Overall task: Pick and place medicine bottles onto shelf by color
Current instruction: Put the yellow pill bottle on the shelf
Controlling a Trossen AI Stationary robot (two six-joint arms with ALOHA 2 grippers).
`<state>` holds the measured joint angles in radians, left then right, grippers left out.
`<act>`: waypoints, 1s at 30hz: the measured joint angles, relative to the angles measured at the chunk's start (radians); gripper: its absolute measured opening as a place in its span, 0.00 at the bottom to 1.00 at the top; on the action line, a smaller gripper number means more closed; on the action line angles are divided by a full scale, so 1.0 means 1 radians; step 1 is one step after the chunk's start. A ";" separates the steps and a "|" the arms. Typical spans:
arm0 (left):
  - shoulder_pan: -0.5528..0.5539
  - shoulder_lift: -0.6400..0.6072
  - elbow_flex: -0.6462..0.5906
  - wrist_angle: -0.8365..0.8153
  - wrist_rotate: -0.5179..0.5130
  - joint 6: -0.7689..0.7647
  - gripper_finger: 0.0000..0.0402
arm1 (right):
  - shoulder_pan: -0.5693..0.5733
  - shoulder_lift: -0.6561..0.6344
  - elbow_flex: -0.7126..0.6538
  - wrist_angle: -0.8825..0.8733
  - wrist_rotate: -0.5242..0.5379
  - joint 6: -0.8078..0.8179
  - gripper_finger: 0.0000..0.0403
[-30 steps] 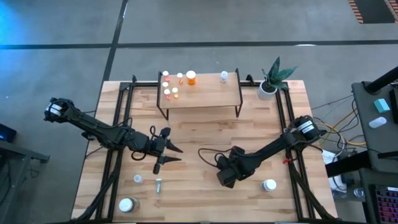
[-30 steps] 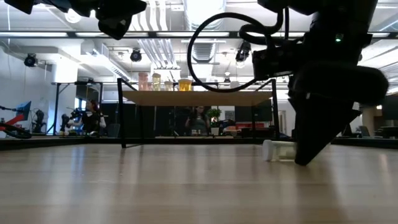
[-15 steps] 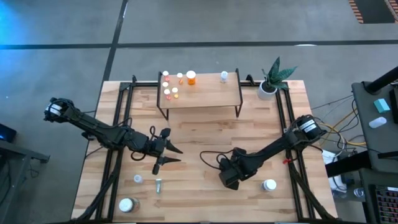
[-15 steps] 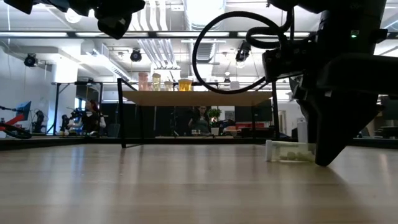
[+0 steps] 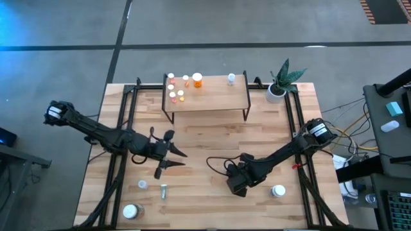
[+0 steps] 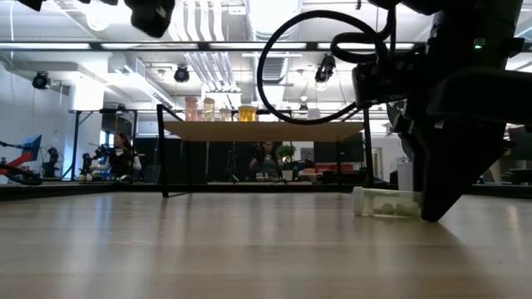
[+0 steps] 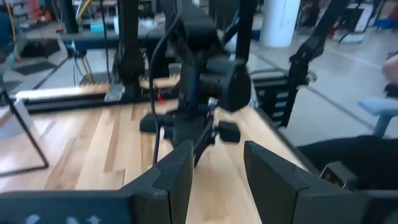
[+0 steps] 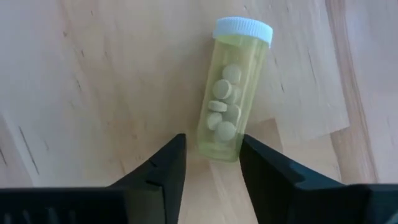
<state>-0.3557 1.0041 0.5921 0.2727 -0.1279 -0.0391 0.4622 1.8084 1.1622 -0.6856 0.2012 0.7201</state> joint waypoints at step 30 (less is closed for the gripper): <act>0.000 -0.071 0.005 -0.006 0.007 0.003 0.32 | 0.001 -0.139 -0.014 0.234 0.097 -0.107 0.26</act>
<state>-0.3557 0.9328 0.5968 0.2666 -0.1211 -0.0360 0.4636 1.6690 1.1483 -0.4516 0.2983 0.6131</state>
